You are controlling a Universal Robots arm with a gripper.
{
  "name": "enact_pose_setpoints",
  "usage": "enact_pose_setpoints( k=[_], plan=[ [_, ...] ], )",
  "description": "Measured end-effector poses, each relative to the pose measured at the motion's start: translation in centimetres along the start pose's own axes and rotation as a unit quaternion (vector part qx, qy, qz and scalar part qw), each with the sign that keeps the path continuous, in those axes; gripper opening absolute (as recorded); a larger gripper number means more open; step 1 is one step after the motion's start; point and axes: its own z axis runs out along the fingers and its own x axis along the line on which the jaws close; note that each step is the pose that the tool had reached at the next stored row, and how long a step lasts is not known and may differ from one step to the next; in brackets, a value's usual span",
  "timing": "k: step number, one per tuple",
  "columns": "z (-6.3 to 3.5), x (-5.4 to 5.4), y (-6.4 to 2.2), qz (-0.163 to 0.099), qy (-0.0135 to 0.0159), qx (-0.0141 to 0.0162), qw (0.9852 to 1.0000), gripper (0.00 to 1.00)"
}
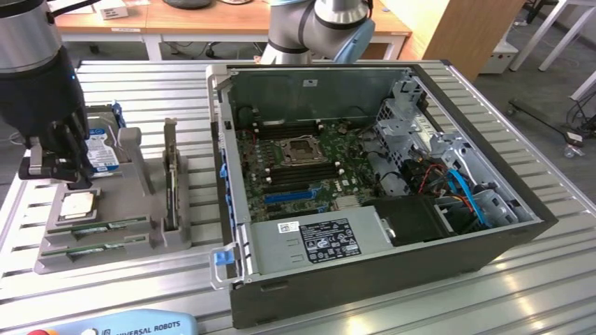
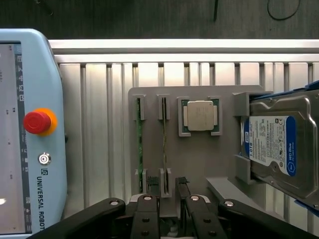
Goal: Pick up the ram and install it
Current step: 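Pick up the ram and move it above insertion slot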
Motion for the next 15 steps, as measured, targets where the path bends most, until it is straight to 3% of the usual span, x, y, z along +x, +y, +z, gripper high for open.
enact_pose_setpoints(
  k=[6, 15],
  plan=[
    [0.06, 0.1, -0.02, 0.0, 0.0, 0.0, 1.0, 0.27],
    [0.02, 1.5, -0.06, 0.0, 0.0, 0.0, 1.0, 0.27]
  ],
)
